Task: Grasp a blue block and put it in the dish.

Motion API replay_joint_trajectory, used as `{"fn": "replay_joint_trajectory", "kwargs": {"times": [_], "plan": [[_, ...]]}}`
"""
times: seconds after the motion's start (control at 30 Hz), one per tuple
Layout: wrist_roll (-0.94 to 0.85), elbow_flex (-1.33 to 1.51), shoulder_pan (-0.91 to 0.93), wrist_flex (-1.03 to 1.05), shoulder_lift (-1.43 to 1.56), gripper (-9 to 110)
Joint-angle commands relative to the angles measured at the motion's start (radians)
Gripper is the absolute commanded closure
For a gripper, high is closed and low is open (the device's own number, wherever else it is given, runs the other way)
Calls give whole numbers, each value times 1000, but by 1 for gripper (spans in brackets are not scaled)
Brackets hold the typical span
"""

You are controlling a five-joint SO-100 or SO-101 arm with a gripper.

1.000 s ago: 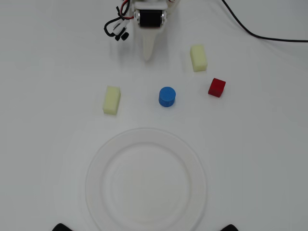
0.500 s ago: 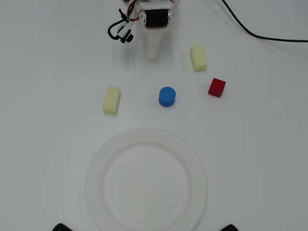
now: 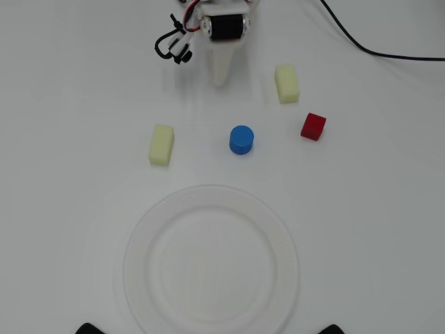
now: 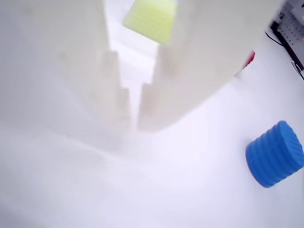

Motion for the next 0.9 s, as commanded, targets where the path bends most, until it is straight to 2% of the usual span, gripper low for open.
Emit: {"fn": "replay_joint_trajectory", "kwargs": {"times": [0.0,0.27,0.47,0.73,0.87], "plan": [[-9,-138,15,15,-52,101],[67,-630,-25,66,-712,101],[-2,-890,-114,84,-1072,100],[-38,-1215,-140,120,-1489,73],[-34,-1287,-141,120,-1612,68]]}}
